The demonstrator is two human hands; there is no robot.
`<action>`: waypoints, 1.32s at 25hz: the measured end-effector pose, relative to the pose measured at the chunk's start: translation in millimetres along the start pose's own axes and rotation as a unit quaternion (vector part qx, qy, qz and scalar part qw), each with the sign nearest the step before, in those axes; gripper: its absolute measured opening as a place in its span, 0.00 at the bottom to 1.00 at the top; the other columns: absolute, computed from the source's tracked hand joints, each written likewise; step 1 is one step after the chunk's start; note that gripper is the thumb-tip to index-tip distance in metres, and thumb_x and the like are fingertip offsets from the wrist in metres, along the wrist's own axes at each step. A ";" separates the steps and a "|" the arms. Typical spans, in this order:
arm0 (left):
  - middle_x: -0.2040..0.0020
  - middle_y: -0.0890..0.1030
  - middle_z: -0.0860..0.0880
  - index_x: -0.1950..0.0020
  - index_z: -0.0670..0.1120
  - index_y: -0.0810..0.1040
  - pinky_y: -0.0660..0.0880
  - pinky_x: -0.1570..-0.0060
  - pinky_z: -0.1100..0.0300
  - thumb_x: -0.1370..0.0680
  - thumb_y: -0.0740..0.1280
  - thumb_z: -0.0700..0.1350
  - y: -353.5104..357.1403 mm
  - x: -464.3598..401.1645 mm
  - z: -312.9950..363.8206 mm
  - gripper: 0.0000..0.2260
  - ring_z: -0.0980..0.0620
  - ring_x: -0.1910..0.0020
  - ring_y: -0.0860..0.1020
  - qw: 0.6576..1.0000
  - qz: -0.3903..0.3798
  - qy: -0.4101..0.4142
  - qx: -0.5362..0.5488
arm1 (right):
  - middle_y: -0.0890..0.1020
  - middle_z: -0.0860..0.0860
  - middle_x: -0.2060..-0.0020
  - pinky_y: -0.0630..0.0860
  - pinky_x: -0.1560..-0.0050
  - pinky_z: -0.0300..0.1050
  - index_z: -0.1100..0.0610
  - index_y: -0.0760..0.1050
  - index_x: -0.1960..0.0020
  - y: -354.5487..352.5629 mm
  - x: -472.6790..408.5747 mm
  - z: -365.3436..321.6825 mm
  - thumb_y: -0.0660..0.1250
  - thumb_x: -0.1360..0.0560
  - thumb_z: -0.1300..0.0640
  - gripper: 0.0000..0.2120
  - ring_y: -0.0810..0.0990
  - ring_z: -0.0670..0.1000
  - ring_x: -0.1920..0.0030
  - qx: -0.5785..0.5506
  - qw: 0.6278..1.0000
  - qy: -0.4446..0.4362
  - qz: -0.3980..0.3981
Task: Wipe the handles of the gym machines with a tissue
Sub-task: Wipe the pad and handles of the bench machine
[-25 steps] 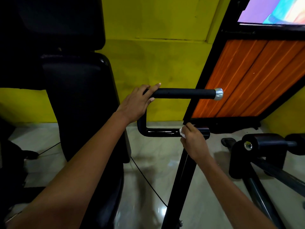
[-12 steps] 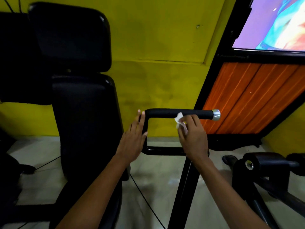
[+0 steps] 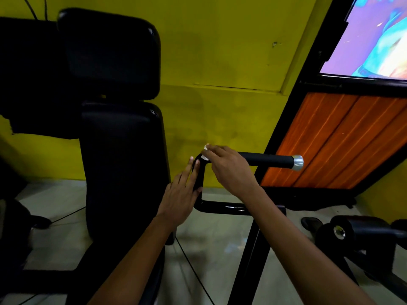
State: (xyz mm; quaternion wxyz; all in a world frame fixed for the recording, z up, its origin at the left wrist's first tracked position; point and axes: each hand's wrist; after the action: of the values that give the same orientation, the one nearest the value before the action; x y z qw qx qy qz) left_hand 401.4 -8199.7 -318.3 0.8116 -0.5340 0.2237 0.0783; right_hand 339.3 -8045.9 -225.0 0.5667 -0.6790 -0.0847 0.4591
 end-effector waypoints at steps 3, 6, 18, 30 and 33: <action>0.22 0.39 0.55 0.23 0.54 0.33 0.75 0.45 0.49 0.19 0.53 0.54 -1.3 -0.1 0.0 0.33 0.47 0.30 0.65 1.000 -0.005 -0.004 0.001 | 0.80 0.57 0.43 0.77 0.48 0.47 0.60 0.79 0.43 -7.7 2.3 2.3 0.59 0.24 0.57 0.15 0.79 0.57 0.46 -0.020 0.999 -0.024 -0.004; 0.22 0.40 0.53 0.23 0.52 0.35 0.75 0.46 0.51 0.19 0.55 0.53 -1.1 0.0 -0.8 0.34 0.47 0.32 0.66 1.000 -0.010 -0.002 -0.006 | 0.82 0.57 0.45 0.77 0.51 0.47 0.62 0.79 0.43 -5.4 0.1 4.4 0.61 0.23 0.58 0.14 0.80 0.57 0.49 -0.025 1.000 -0.014 0.006; 0.24 0.63 0.44 0.23 0.44 0.57 0.45 0.26 0.40 0.21 0.50 0.55 42.1 36.2 37.7 0.28 0.44 0.25 0.59 0.975 -0.108 0.073 -0.179 | 0.81 0.54 0.41 0.77 0.55 0.52 0.61 0.77 0.38 -5.3 -7.0 15.9 0.65 0.25 0.69 0.16 0.72 0.58 0.50 -0.065 0.996 0.022 -0.060; 0.30 0.71 0.45 0.24 0.44 0.61 0.41 0.28 0.36 0.21 0.48 0.54 63.5 38.2 43.3 0.27 0.44 0.28 0.65 0.972 -0.142 0.010 -0.185 | 0.78 0.53 0.37 0.77 0.54 0.54 0.61 0.73 0.34 -11.5 -3.3 22.7 0.63 0.23 0.68 0.18 0.70 0.57 0.47 -0.072 0.992 0.030 -0.095; 0.30 0.70 0.44 0.24 0.44 0.60 0.40 0.28 0.36 0.20 0.50 0.55 67.7 40.0 43.7 0.27 0.44 0.28 0.65 0.975 -0.126 0.001 -0.181 | 0.77 0.55 0.37 0.77 0.53 0.54 0.62 0.73 0.34 -13.2 -4.5 17.4 0.63 0.23 0.68 0.18 0.70 0.57 0.45 -0.068 0.993 0.043 -0.091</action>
State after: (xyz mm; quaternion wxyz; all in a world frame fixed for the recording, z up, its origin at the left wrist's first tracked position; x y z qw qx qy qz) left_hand 424.4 -8136.5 -378.1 0.7048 -0.6959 0.1374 0.0142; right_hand 329.5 -8032.2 -210.4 0.5613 -0.7246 -0.1531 0.3693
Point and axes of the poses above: each hand's wrist, its own x-axis away from the middle knuckle, its own y-axis out of the palm, z = x × y
